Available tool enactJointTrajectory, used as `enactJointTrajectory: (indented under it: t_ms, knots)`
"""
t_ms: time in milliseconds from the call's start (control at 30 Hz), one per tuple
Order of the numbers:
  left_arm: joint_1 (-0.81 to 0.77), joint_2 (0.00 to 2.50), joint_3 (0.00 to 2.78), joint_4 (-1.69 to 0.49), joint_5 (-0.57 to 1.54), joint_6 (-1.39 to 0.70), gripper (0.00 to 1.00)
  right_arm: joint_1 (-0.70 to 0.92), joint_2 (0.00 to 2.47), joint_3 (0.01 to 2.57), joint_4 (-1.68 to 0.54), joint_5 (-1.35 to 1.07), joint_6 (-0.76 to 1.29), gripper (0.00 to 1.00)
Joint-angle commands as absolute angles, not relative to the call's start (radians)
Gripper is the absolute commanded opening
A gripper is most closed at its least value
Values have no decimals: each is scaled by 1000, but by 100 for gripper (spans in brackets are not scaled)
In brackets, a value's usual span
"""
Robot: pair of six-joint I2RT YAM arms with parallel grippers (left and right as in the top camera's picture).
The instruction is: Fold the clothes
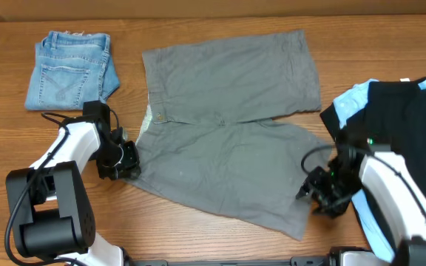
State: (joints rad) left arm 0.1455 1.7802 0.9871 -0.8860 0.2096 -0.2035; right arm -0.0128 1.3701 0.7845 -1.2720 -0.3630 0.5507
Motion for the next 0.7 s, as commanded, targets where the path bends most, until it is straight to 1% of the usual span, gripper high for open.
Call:
enactJointTrajectory:
  t_ms: [0,167,300,367,433,500,533,667]
  knots:
    - [153,1805,969,-847,157,-180,33,18,1235,712,-1268,-376,653,59]
    - [153,1805,969,-841,157,-180,36,33,1174,575,-1249,-397,709,59]
    - [153,1805,969,-842,157,-180,39,36,1179,490,-1179,-406,769,46]
    - [153,1805,969,-848,157,-180,40,36,1180,464,-1156,-405,795,45]
    - [153,1805,969,-852,157,-180,41,36,1180,440,-1152,-387,817,45]
    - [153,1805,969,-852,157,-180,41,36,1180,424,-1148,-356,817,54]
    - [153,1805,969,-852,157,-180,41,36,1180,418,-1138,-353,817,55]
    - [153,1805,969,-852,157,-180,41,36,1180,409,-1105,-344,843,56]
